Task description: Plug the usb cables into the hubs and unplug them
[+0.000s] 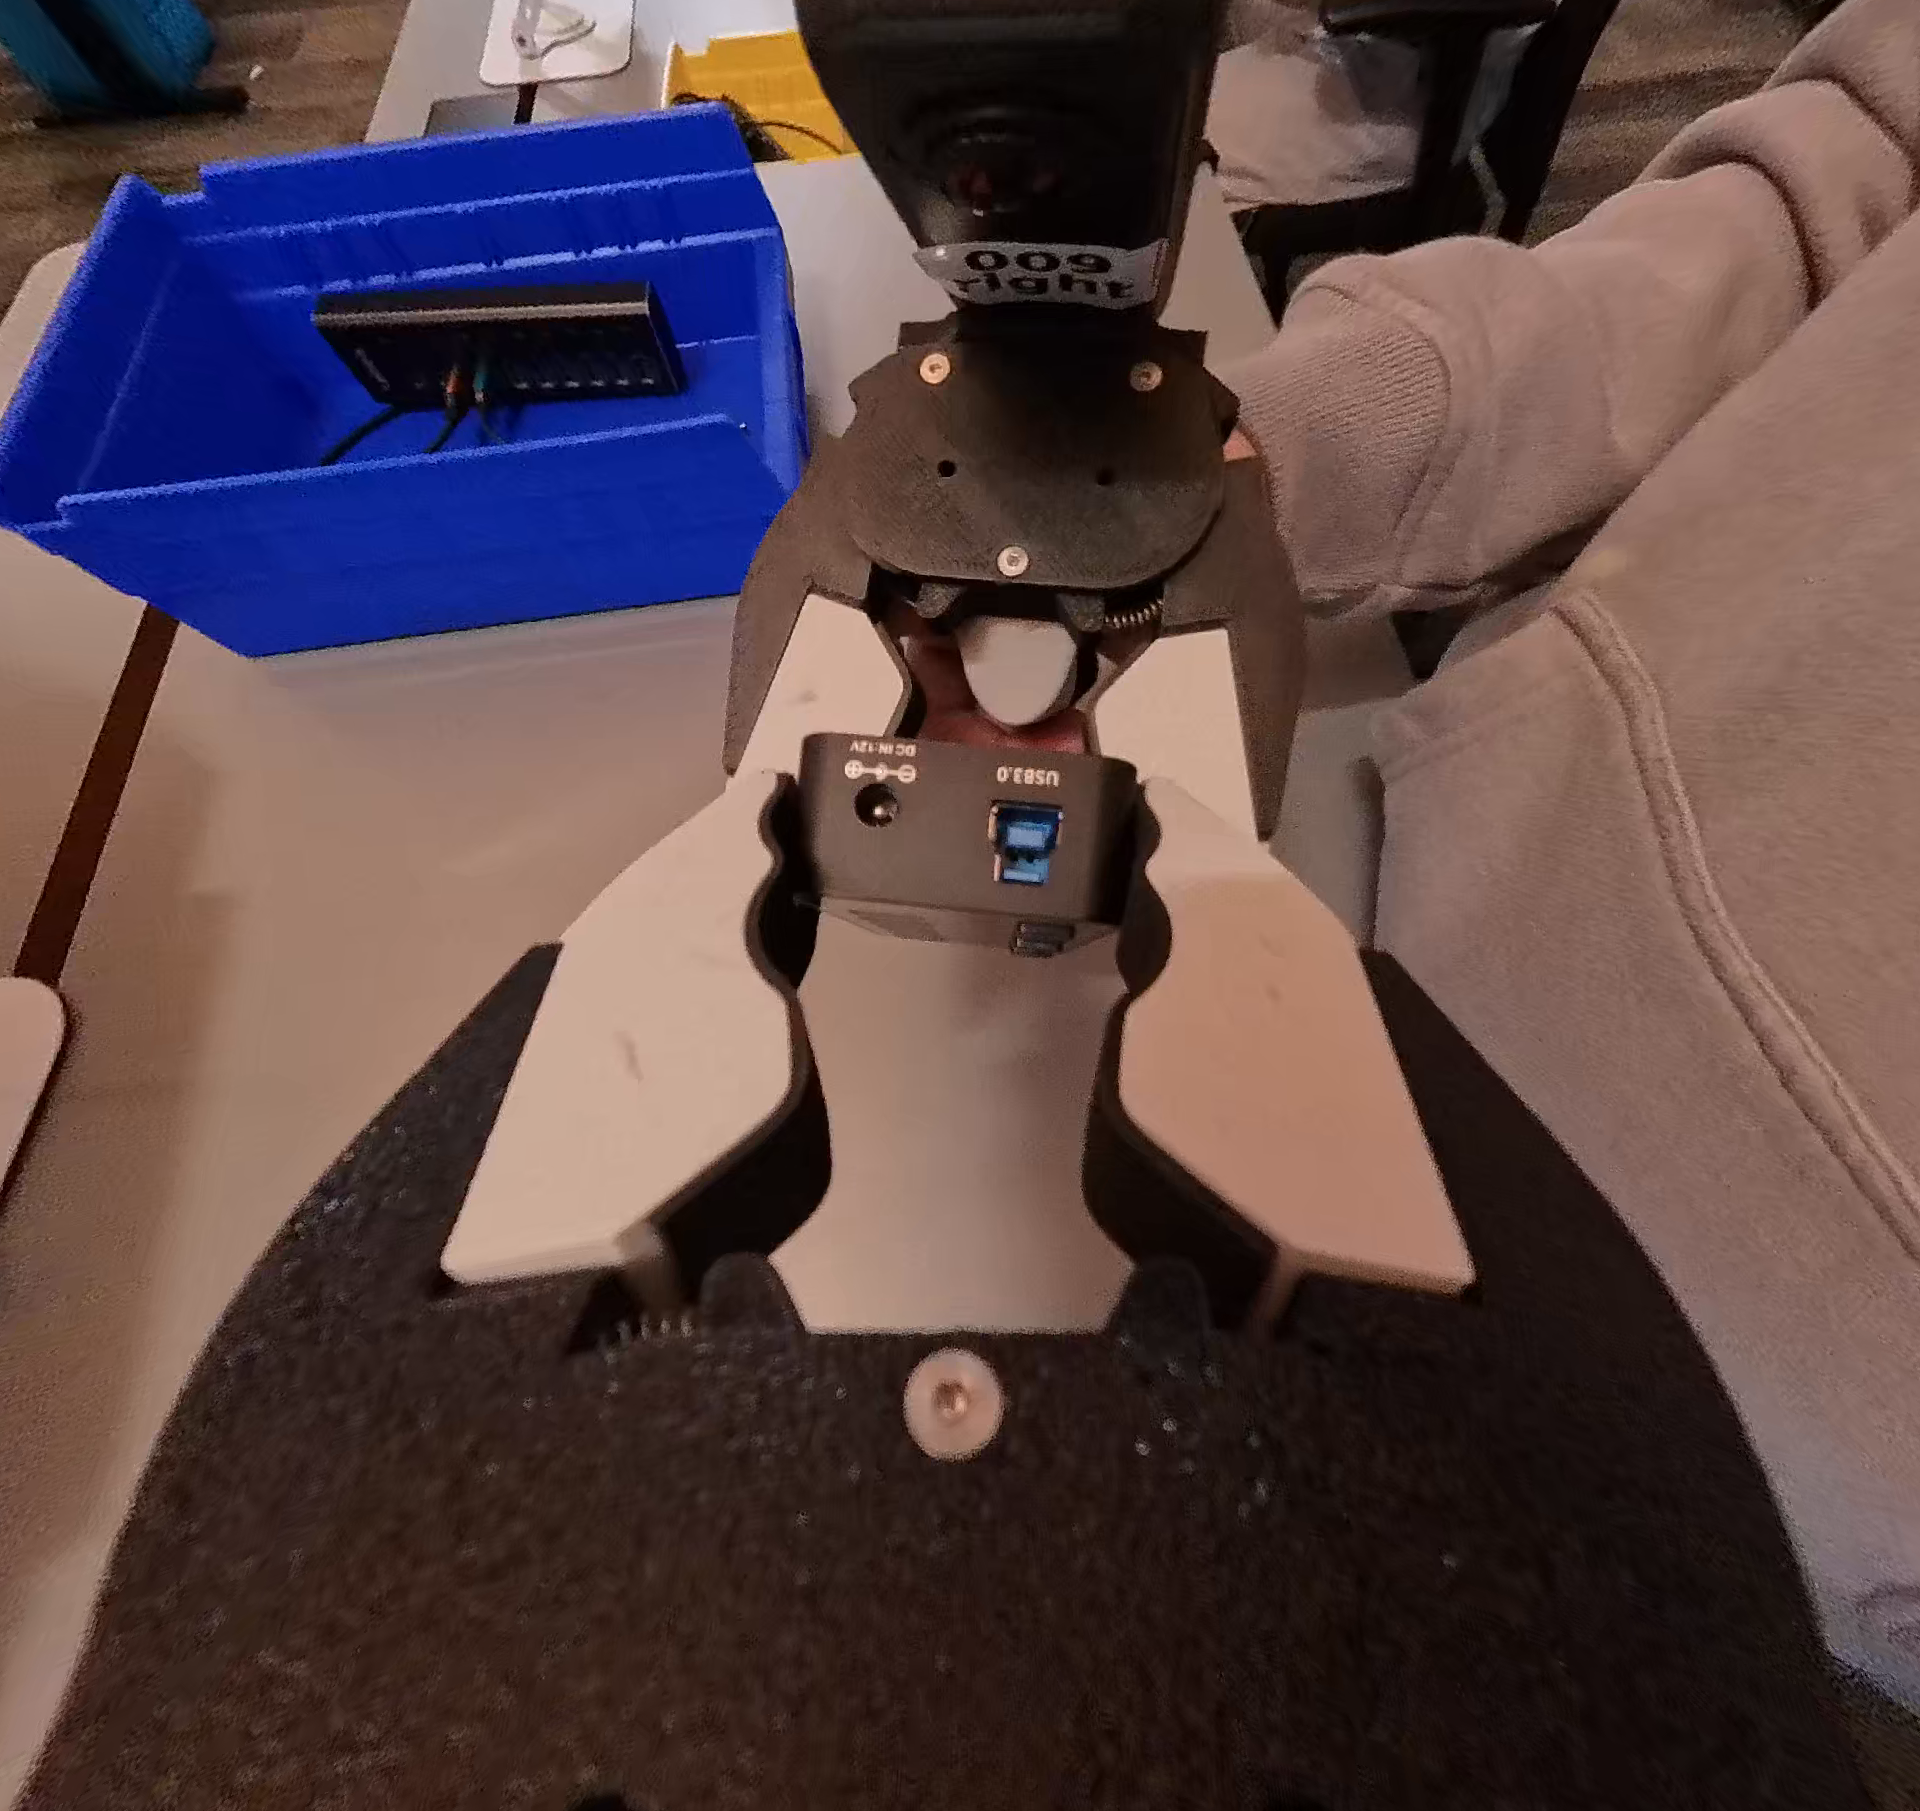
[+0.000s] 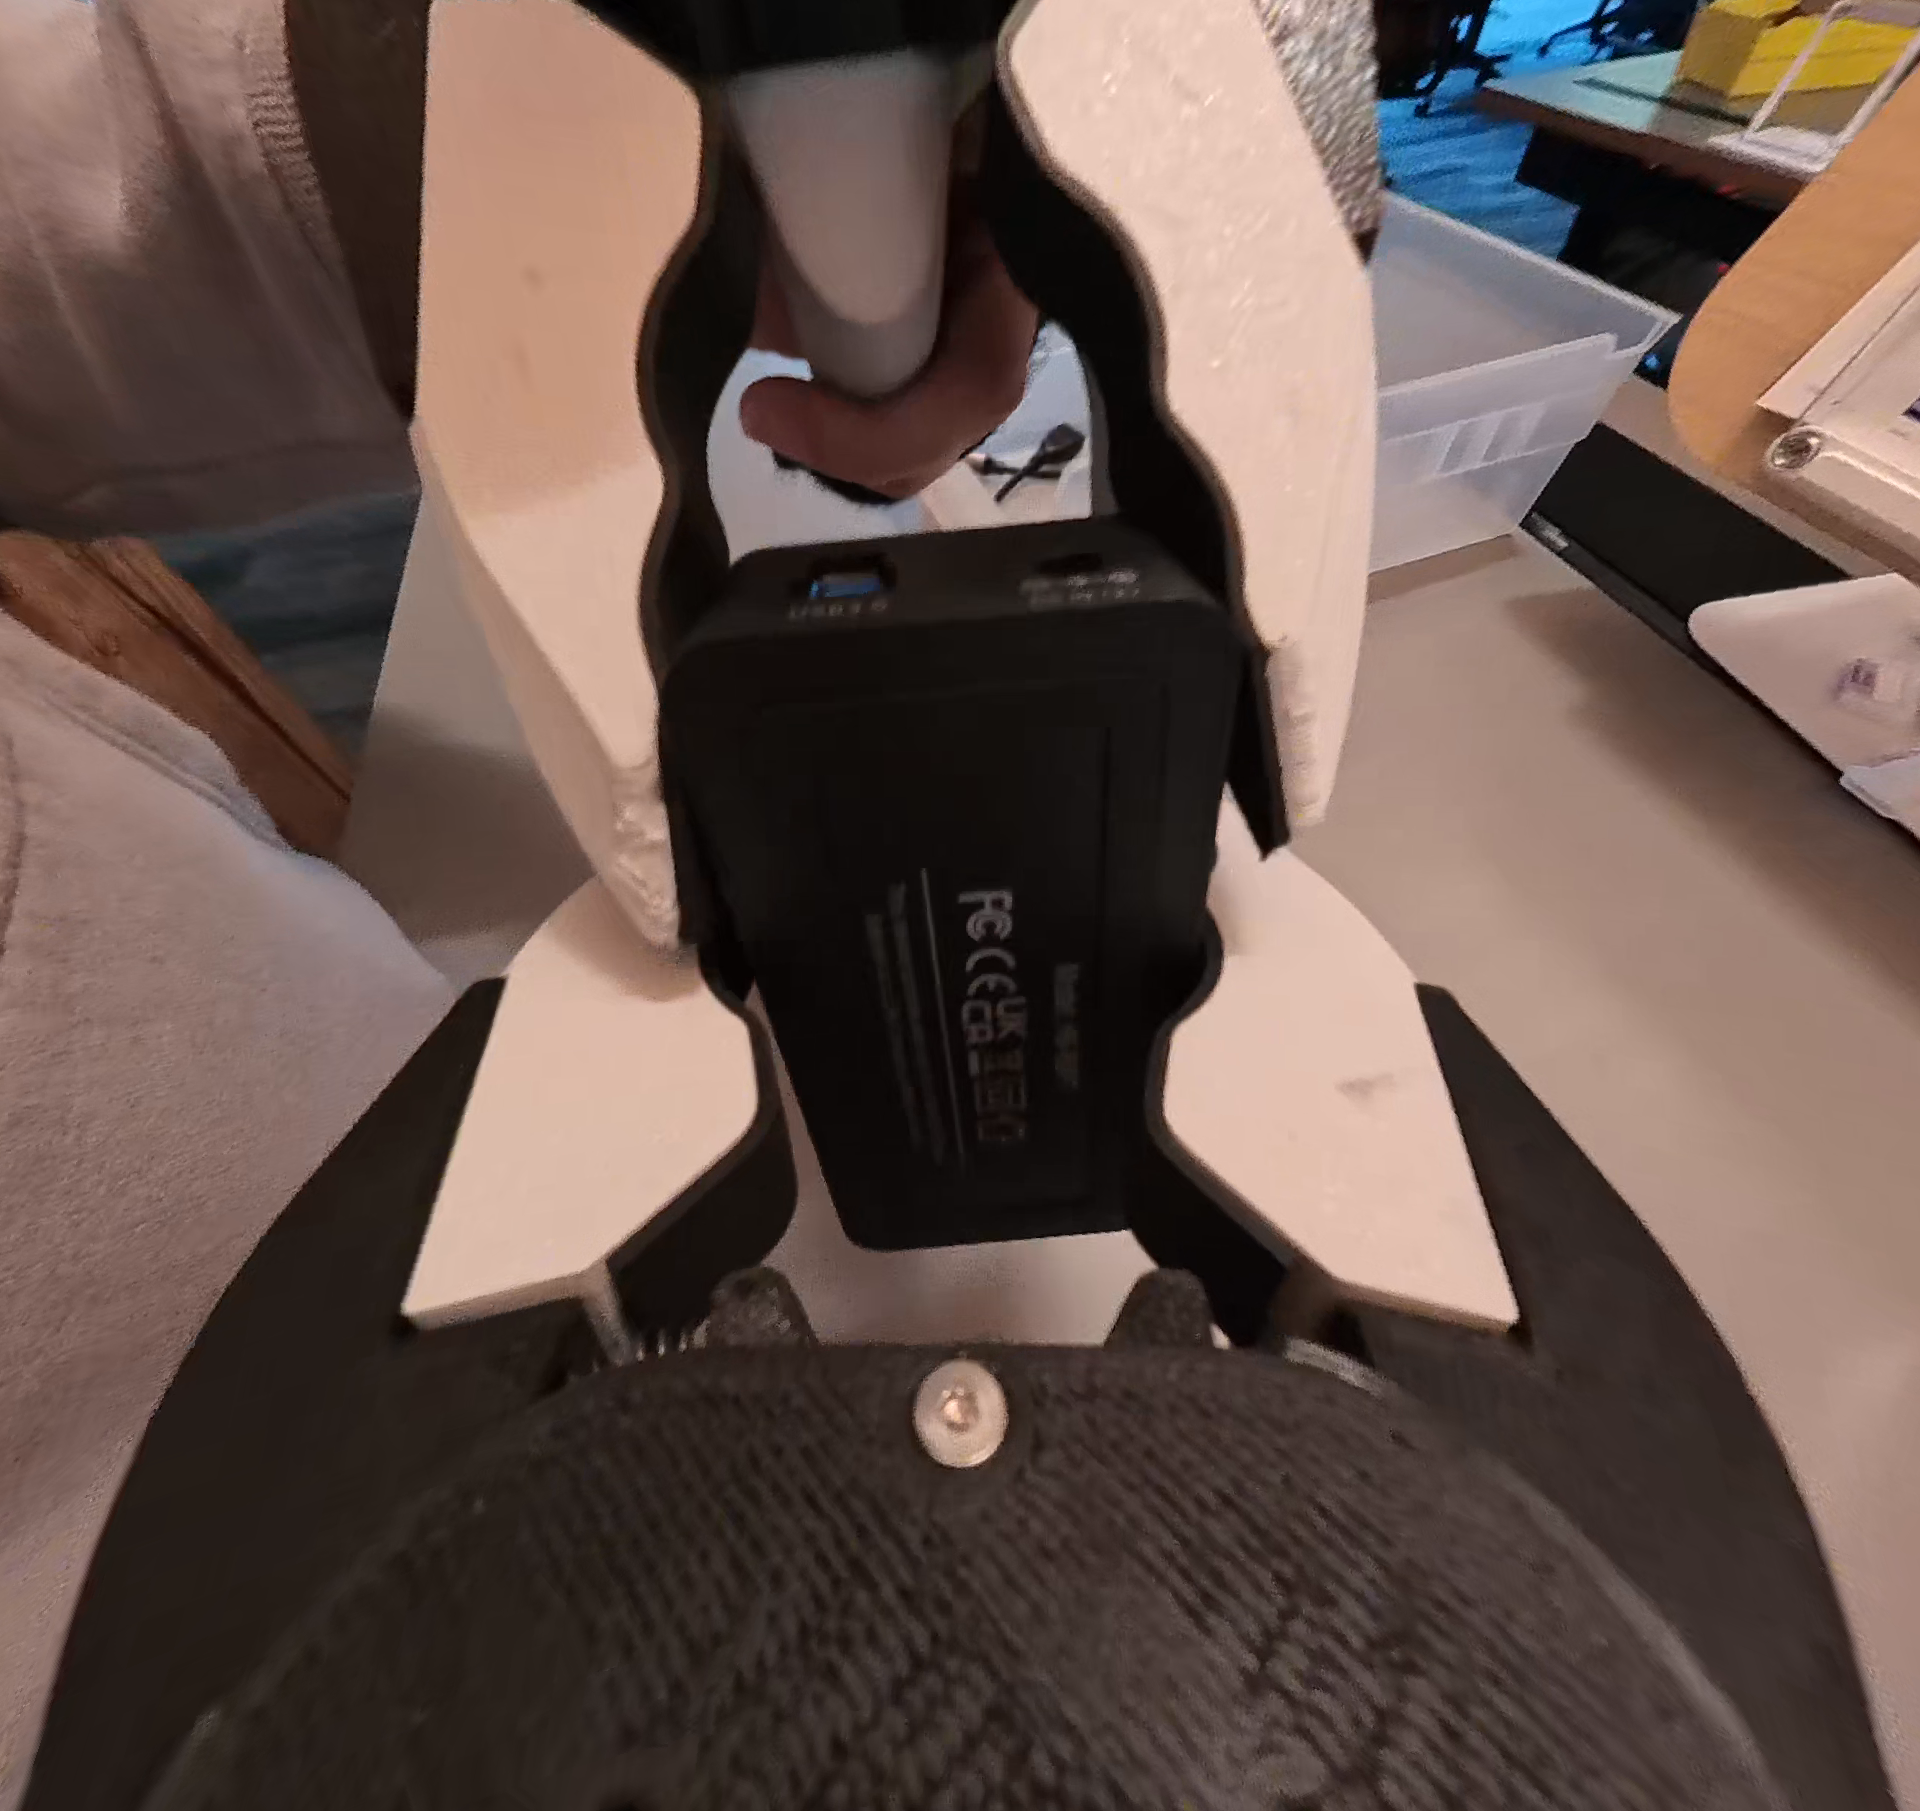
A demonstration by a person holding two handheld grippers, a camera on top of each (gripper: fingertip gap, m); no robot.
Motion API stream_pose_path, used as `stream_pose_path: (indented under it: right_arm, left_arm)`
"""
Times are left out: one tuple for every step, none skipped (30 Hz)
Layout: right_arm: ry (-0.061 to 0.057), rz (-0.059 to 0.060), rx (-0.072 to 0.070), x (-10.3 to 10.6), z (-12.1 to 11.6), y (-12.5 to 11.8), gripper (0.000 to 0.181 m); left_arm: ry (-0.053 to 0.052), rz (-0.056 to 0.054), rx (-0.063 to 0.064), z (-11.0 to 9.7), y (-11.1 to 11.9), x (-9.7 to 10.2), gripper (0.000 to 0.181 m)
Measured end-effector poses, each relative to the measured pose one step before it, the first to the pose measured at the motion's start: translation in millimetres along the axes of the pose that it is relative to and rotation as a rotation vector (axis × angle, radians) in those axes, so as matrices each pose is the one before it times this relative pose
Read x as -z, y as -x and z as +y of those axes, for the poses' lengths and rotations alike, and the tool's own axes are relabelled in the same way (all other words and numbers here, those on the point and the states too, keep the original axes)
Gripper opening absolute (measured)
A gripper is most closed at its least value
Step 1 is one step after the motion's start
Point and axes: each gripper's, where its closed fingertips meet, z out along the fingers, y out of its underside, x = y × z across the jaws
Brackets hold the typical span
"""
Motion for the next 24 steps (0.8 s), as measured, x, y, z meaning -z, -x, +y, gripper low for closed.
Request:
stream_pose_path:
  right_arm:
    - [-0.0063,0.0154,-0.0060,0.13,0.09,-2.35,0.077]
    - [0.0036,0.0011,0.0007,0.06,1.24,-0.36,0.075]
    - [0.0023,-0.0026,-0.0032,-0.44,1.15,0.61,0.075]
    - [0.0032,-0.0011,-0.0020,-0.63,0.98,0.63,0.075]
    - [0.0058,-0.0018,0.0025,-0.79,1.34,1.10,0.075]
    - [0.0060,-0.0015,-0.0001,-1.21,1.18,1.07,0.076]
    - [0.0038,-0.0004,0.0024,-0.88,0.75,0.74,0.076]
    - [0.0017,-0.0085,0.0042,-0.11,0.49,1.45,0.075]
    - [-0.0061,0.0014,0.0063,0.42,-0.32,0.25,0.074]
    - [-0.0129,-0.0022,0.0037,0.45,-0.93,0.75,0.074]
    - [-0.0113,-0.0093,-0.0067,0.04,-0.89,1.11,0.074]
    - [-0.0125,0.0009,-0.0018,-0.01,-1.10,0.26,0.074]
    - [-0.0040,-0.0048,-0.0019,-0.39,-0.02,0.93,0.073]
    - [-0.0050,-0.0003,-0.0013,-0.64,0.00,0.22,0.074]
    - [-0.0162,-0.0032,-0.0071,-0.58,-0.92,0.33,0.074]
    - [-0.0145,-0.0133,-0.0121,-0.69,-0.55,1.20,0.074]
    - [-0.0240,0.0040,-0.0080,0.00,-1.71,-1.14,0.074]
    - [-0.0222,-0.0029,-0.0118,1.09,-1.87,-0.76,0.074]
    - [-0.0176,-0.0066,-0.0222,2.06,-1.58,-1.01,0.074]
    - [-0.0251,0.0106,-0.0129,3.71,-2.65,-3.33,0.074]
    - [-0.0188,0.0073,-0.0077,4.97,-1.91,-3.22,0.074]
    - [-0.0090,0.0109,-0.0069,5.91,-1.02,-3.71,0.074]
    - [-0.0091,0.0259,0.0016,6.89,-1.30,-5.19,0.074]
    - [-0.0100,0.0224,0.0074,7.61,-1.36,-4.64,0.074]
  left_arm:
    - [0.0095,-0.0049,-0.0034,0.16,-0.14,-1.24,0.058]
    - [0.0098,-0.0016,-0.0039,0.40,-0.47,-0.87,0.058]
    - [0.0059,-0.0011,-0.0022,0.13,-0.39,-0.80,0.058]
    - [0.0037,0.0015,-0.0052,0.33,-0.67,-0.58,0.058]
    - [0.0051,0.0039,-0.0051,0.74,-0.91,-0.51,0.058]
    - [0.0033,0.0032,0.0000,0.44,-0.69,-0.42,0.058]
    - [-0.0023,0.0028,0.0005,-0.33,-0.80,-0.18,0.058]
    - [-0.0047,0.0023,0.0000,-0.37,-0.84,0.05,0.058]
    - [-0.0059,0.0004,0.0031,-0.54,-0.63,0.11,0.058]
    - [-0.0072,-0.0014,0.0063,-0.72,-0.42,0.17,0.058]
    - [-0.0074,-0.0027,0.0074,-0.74,-0.24,0.16,0.058]
    - [-0.0063,-0.0016,0.0028,0.03,-0.30,0.29,0.058]
    - [-0.0023,0.0004,0.0059,0.57,-0.36,0.23,0.058]
    - [-0.0019,0.0010,0.0085,0.30,-0.39,0.14,0.058]
    - [-0.0021,-0.0007,0.0086,0.21,-0.26,0.03,0.058]
    - [-0.0021,-0.0089,0.0146,-0.18,0.81,-0.03,0.058]
    - [-0.0049,-0.0164,0.0136,-0.79,1.45,0.14,0.059]
    - [-0.0090,-0.0172,0.0079,-1.34,1.03,1.13,0.061]
    - [-0.0145,-0.0207,0.0065,-2.37,1.30,2.72,0.067]
    - [-0.0195,-0.0245,0.0085,-3.16,2.04,4.92,0.071]
    - [-0.0217,-0.0231,0.0075,-3.53,2.36,7.40,0.072]
    - [-0.0205,-0.0270,0.0081,-3.12,3.98,10.27,0.072]
    - [-0.0136,-0.0350,0.0116,-1.61,6.88,13.08,0.071]
    - [0.0004,-0.0478,0.0157,1.14,10.91,15.40,0.069]
